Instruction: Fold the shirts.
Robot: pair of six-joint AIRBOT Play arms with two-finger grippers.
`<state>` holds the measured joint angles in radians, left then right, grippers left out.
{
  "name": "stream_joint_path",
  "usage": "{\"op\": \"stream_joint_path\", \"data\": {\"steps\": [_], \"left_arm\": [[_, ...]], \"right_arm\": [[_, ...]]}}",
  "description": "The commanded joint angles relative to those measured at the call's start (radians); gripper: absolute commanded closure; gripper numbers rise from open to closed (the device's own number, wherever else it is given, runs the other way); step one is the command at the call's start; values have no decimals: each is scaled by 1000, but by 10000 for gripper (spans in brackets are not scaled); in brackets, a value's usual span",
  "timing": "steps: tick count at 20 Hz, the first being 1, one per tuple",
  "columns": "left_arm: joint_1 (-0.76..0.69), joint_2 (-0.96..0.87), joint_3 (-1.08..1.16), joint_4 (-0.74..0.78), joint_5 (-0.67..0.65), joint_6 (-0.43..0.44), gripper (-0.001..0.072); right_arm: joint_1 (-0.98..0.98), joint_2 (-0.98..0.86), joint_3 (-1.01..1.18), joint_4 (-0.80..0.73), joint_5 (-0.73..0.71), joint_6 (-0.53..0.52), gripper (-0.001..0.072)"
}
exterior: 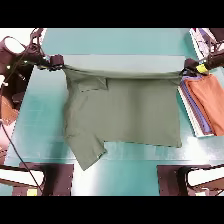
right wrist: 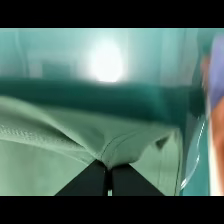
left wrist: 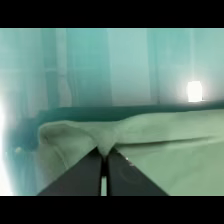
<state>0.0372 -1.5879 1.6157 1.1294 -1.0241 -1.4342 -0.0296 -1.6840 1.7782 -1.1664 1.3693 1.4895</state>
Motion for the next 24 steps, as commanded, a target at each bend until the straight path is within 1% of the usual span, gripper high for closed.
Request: {"op": "stream_joint_path", "data": {"steps": [1,3,5,6,8,10,13,14,15,16,17,19,22,24], "left_arm": [[-8,-64,65,16,61,2,682],[0,-64,65,19,-22,2,683],[0,-64,55,31,-140,-3,684],[-5,-64,37,31,-171,-1,684],[-18,-64,-29,35,-179,-2,684],[-37,-64,-113,35,-153,-1,683],[-45,-64,-206,34,-116,-13,681],[-45,-64,-213,34,-126,-30,663],[-44,-62,-212,35,-137,-31,393],[-44,-56,-212,36,-149,-31,134],[-44,-46,-211,41,-164,-31,228],[-37,6,-211,71,-195,-24,238],[-36,123,-230,243,-298,-33,237],[-30,232,-342,262,-339,-33,237]], "right_arm": [[3,-66,106,-9,-53,-32,694],[3,-47,98,-16,-41,-55,694],[1,-6,21,-16,-40,-61,694],[1,15,-36,-17,-48,-61,694],[1,61,-168,-17,-82,-61,694],[1,89,-283,-15,-114,-60,694],[1,103,-388,-12,-133,-59,693],[1,103,-408,-11,-131,-59,667],[1,103,-419,-11,-127,-58,485],[1,103,-419,-11,-114,-58,325],[1,110,-419,-12,-97,-58,325],[1,150,-419,-18,-59,-58,324],[-7,255,-420,-59,-2,-58,325],[-7,328,-419,-59,43,-58,325]]}}
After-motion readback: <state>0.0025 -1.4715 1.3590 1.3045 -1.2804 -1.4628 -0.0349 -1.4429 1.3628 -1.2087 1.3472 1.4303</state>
